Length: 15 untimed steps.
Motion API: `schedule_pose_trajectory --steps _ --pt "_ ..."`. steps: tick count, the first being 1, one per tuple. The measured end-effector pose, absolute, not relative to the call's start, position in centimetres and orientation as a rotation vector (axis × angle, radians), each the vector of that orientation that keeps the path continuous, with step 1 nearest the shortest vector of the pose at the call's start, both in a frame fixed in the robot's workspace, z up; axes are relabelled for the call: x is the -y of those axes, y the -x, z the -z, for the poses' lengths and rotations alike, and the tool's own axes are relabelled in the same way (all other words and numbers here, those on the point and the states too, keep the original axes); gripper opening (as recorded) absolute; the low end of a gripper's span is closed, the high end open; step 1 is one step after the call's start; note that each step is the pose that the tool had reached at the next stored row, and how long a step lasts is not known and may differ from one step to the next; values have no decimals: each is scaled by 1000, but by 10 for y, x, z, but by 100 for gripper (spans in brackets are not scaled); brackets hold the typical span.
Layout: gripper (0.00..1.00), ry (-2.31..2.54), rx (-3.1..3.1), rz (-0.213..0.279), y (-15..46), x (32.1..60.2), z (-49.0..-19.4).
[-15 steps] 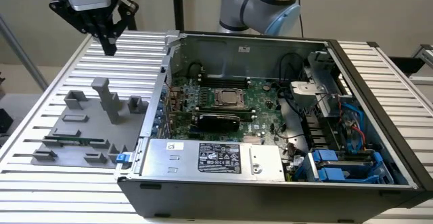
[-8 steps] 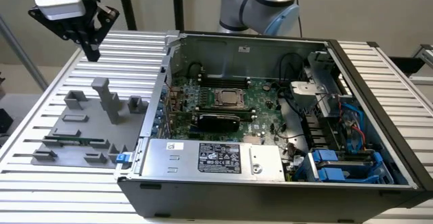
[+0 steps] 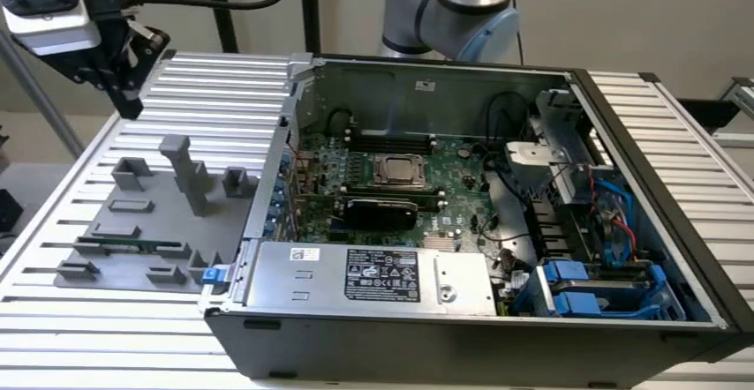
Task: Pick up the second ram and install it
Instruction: 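Reach for the second ram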
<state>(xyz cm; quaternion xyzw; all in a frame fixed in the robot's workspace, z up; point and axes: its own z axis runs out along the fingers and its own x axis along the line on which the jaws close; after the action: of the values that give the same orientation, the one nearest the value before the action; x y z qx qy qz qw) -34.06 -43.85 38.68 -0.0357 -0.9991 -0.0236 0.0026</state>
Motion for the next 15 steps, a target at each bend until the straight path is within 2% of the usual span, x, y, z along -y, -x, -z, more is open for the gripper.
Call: schedule_pose_trajectory --steps 15 --pt "0 111 3134 74 399 445 -360"
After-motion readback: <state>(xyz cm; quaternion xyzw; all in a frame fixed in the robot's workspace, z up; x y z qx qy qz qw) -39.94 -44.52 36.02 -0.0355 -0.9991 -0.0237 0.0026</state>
